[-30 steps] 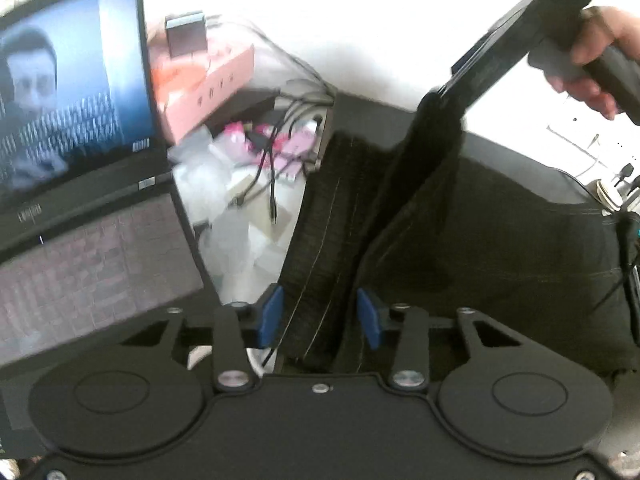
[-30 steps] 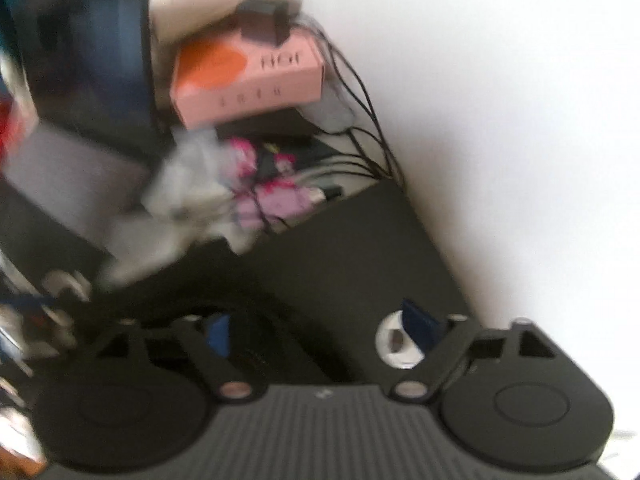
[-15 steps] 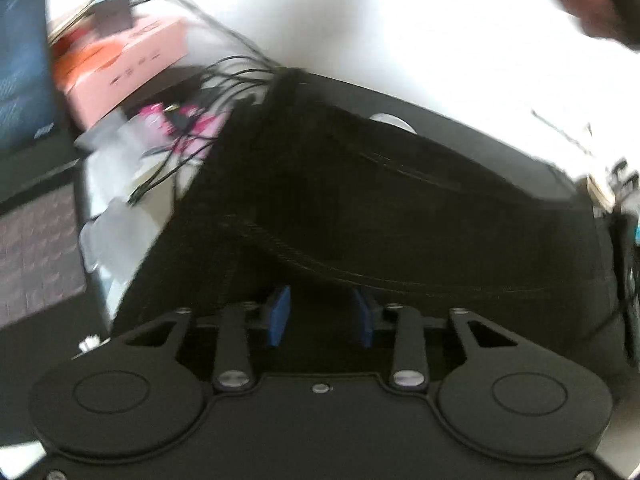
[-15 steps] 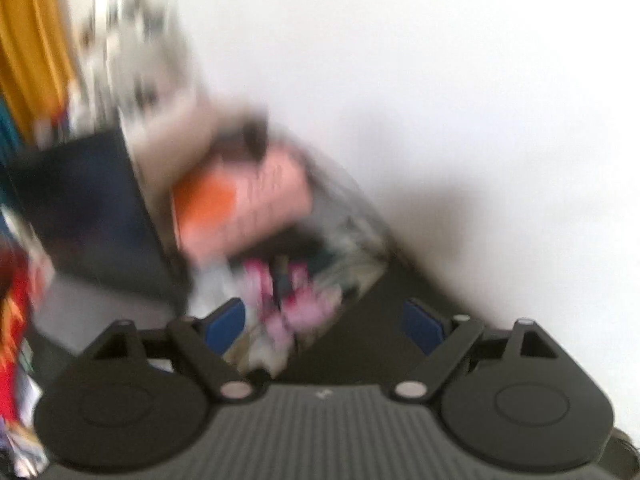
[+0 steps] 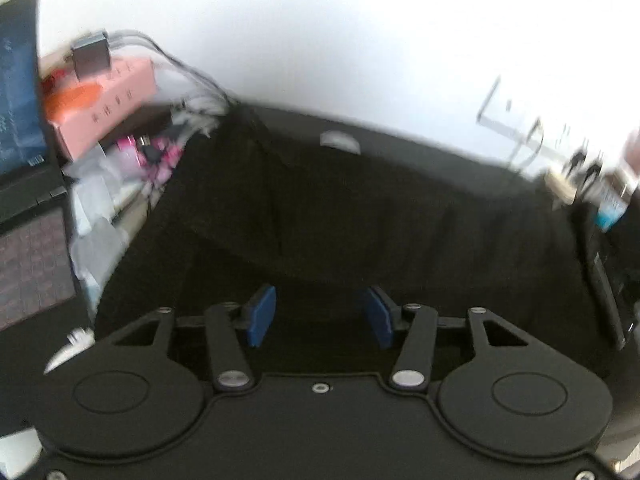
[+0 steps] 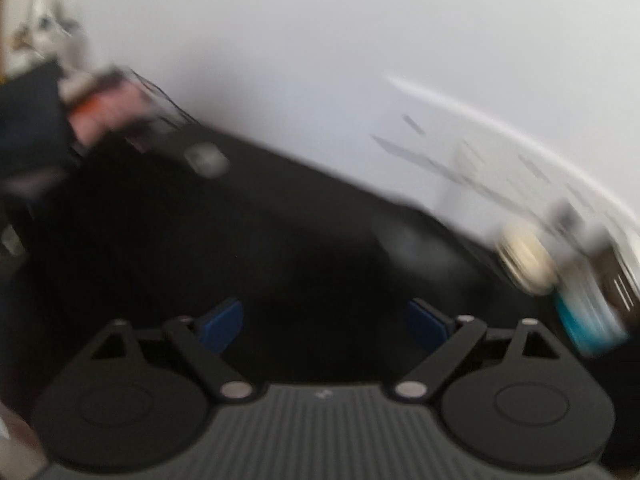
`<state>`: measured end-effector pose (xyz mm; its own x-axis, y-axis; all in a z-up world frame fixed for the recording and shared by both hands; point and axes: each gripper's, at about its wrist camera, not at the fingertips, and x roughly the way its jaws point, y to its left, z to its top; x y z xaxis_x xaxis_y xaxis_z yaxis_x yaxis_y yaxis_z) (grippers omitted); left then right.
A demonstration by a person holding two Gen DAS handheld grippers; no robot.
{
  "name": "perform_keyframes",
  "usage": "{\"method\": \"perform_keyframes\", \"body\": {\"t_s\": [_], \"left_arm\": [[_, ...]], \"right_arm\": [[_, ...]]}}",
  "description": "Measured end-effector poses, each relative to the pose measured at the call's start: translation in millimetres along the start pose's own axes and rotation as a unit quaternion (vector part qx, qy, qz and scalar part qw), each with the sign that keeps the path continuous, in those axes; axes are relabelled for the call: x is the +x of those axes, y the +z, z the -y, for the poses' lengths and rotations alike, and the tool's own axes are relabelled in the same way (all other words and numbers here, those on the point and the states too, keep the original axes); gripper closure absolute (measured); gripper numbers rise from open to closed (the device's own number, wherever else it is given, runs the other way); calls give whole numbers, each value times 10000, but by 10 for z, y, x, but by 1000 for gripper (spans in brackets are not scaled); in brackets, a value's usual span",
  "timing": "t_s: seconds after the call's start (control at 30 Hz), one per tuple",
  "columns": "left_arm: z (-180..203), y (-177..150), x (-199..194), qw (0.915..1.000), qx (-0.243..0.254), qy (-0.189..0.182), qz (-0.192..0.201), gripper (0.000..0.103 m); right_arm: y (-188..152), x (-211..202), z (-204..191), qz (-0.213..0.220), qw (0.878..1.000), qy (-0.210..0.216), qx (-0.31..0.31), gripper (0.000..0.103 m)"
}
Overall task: Fold clothes
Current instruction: 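Lower both open grippers onto the folded black jeans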
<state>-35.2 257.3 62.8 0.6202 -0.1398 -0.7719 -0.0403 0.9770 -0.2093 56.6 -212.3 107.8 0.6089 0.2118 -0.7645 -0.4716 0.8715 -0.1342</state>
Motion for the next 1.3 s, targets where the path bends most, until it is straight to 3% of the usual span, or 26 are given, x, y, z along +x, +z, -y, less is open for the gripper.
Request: {"method": "perform_keyframes", "body": {"t_s": [0.1, 0.2, 0.43, 0.6, 0.7, 0.8, 0.93, 1.03, 1.13, 1.3], "left_arm": [[30, -36, 229, 9994, -116, 55, -328, 51], [72, -42, 382, 9987, -82, 262, -422, 51], [186, -14, 511, 9972, 184, 502, -527, 46], [189, -46, 526, 9966, 256, 576, -529, 46], [185, -61, 543, 9957, 325, 679, -535, 51], [152, -72, 545, 9958, 269, 699, -530, 56], [108, -64, 544, 9959, 179, 715, -524, 58], [131, -56, 551, 9955, 160, 770, -532, 59], [162, -50, 555, 9957, 36, 758, -522, 49], [282, -61, 536, 9944, -227, 919, -467, 44]], "right_arm": [[-651, -179, -227, 130, 9988, -387, -264, 14], [-985, -218, -530, 273, 9976, -486, -420, 15], [-1127, 128, -800, 179, 9932, -1005, -568, 18], [-1213, 148, -1038, 362, 9767, -1505, -1486, 19], [-1303, 151, -908, 118, 9643, -2214, -1449, 29], [-1313, 106, -604, -206, 9773, -2023, -587, 28], [-1323, 82, -653, -174, 9772, -1992, -713, 28], [-1312, -123, -552, 144, 9895, -1399, -332, 28], [-1290, -402, -304, 545, 9948, -841, 187, 25], [-1360, -568, 104, 701, 9900, -914, 811, 23]]}}
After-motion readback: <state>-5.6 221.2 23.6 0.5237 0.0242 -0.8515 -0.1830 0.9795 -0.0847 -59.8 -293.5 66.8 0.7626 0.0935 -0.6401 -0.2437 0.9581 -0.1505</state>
